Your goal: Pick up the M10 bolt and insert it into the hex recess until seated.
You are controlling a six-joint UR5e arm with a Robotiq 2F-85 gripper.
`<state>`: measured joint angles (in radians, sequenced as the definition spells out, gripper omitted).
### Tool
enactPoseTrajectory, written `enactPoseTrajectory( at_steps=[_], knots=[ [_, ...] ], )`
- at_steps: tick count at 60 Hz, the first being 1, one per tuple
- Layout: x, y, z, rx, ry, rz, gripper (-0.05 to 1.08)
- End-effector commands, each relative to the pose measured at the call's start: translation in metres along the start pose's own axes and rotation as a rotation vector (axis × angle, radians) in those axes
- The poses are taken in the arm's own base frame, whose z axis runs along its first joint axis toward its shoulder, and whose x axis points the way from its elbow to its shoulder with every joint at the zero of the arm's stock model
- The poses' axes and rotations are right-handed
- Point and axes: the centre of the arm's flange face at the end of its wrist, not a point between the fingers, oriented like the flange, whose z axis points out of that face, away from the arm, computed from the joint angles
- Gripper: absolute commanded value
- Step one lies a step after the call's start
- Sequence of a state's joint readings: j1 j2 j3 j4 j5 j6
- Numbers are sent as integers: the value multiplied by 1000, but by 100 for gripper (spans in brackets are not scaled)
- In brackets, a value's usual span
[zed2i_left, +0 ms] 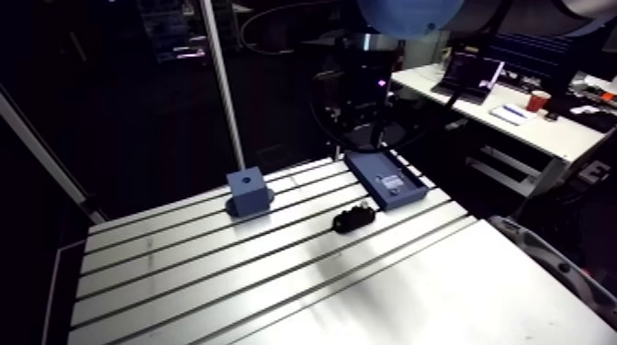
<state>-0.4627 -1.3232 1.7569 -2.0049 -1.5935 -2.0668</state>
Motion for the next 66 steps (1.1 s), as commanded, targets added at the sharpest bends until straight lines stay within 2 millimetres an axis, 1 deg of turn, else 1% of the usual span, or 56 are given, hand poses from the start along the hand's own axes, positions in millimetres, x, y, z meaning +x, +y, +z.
enactPoseTrajectory(
  at_steps=[1, 9, 24, 26, 30, 31, 32, 33, 40, 42, 49, 51, 66],
  knots=[
    [0, 12, 19, -4, -11, 16, 1],
    [-1, 18, 30, 4, -24, 27, 1],
    [1, 19, 35, 1, -23, 29, 2],
    [2, 19, 39, 4, -28, 29, 7],
    [2, 19, 42, 6, -32, 30, 11],
    [2, 19, 42, 5, -31, 30, 14],
    [2, 19, 42, 5, -31, 30, 14],
    [1, 19, 45, 8, -35, 33, 18],
    [0, 18, 52, 13, -42, 32, 24],
    [-1, 17, 55, 12, -40, 29, 28],
    [-1, 17, 65, 14, -46, 27, 31],
    [-1, 17, 68, 15, -48, 27, 35],
    [-5, 17, 75, 20, -57, 29, 39]
  ],
)
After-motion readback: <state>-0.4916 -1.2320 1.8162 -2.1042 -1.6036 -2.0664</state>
